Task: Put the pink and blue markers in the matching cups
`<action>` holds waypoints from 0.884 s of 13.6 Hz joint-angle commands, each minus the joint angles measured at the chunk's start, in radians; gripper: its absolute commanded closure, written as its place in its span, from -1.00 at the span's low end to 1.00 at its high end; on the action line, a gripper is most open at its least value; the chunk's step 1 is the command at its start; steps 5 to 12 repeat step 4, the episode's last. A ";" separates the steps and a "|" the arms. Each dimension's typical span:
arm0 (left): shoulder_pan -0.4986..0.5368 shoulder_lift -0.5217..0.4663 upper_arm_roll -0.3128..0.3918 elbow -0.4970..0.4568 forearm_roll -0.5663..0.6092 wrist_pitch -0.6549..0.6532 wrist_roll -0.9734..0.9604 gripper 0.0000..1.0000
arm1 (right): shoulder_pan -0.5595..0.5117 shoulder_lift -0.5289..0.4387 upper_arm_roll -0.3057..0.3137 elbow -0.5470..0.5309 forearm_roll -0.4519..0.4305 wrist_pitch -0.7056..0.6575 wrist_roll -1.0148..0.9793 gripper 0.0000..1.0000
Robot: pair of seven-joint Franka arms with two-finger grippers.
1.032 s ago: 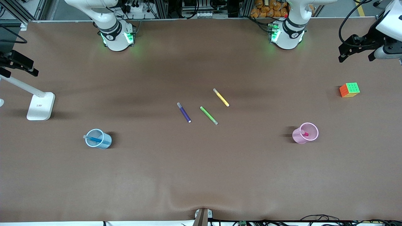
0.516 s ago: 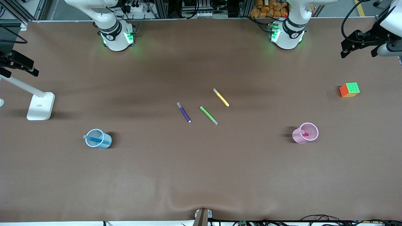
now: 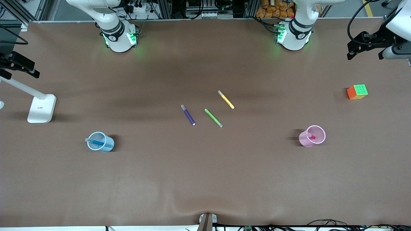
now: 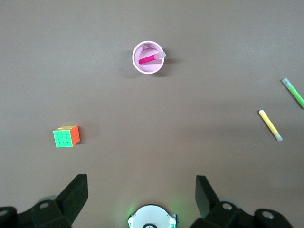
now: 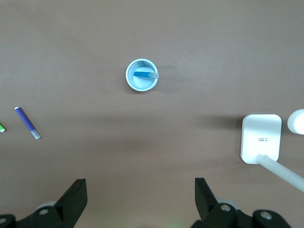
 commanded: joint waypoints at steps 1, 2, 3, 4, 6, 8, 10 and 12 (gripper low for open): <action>0.010 0.011 0.002 0.032 -0.010 -0.027 0.013 -1.00 | -0.011 -0.028 0.008 -0.022 -0.009 -0.001 -0.013 -1.00; 0.010 0.011 0.004 0.032 -0.010 -0.027 0.011 -1.00 | -0.011 -0.026 0.008 -0.022 -0.009 -0.001 -0.013 -1.00; 0.011 0.011 0.004 0.032 -0.010 -0.028 0.002 -1.00 | -0.011 -0.028 0.008 -0.022 -0.009 -0.001 -0.013 -1.00; 0.014 0.011 0.011 0.032 -0.010 -0.028 0.002 -1.00 | -0.011 -0.026 0.008 -0.022 -0.009 -0.001 -0.013 -1.00; 0.014 0.011 0.011 0.032 -0.010 -0.028 0.002 -1.00 | -0.011 -0.026 0.008 -0.022 -0.009 -0.001 -0.013 -1.00; 0.014 0.011 0.011 0.032 -0.010 -0.028 0.002 -1.00 | -0.011 -0.026 0.008 -0.022 -0.009 -0.001 -0.013 -1.00; 0.014 0.011 0.011 0.032 -0.010 -0.028 0.002 -1.00 | -0.011 -0.026 0.008 -0.022 -0.009 -0.001 -0.013 -1.00; 0.014 0.011 0.011 0.032 -0.010 -0.028 0.002 -1.00 | -0.011 -0.026 0.008 -0.022 -0.009 -0.001 -0.013 -1.00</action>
